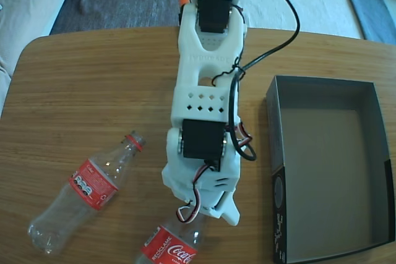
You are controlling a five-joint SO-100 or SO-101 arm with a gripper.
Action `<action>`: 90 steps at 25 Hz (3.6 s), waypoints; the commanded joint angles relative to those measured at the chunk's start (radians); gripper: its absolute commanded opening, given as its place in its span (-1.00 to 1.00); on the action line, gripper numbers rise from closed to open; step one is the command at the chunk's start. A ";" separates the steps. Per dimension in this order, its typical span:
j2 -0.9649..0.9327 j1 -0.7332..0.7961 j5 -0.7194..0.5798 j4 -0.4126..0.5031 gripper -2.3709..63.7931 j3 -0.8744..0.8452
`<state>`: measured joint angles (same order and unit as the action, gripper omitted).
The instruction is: Grasp the bottles and put them in the box.
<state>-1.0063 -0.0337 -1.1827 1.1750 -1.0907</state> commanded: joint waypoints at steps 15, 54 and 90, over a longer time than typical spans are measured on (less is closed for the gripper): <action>0.161 -0.017 0.000 0.005 0.42 0.252; 0.141 -0.043 0.009 0.006 -0.93 0.233; -0.354 0.305 0.012 0.505 -0.93 0.230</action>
<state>-1.2579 0.2148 -1.1674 1.6414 -0.8958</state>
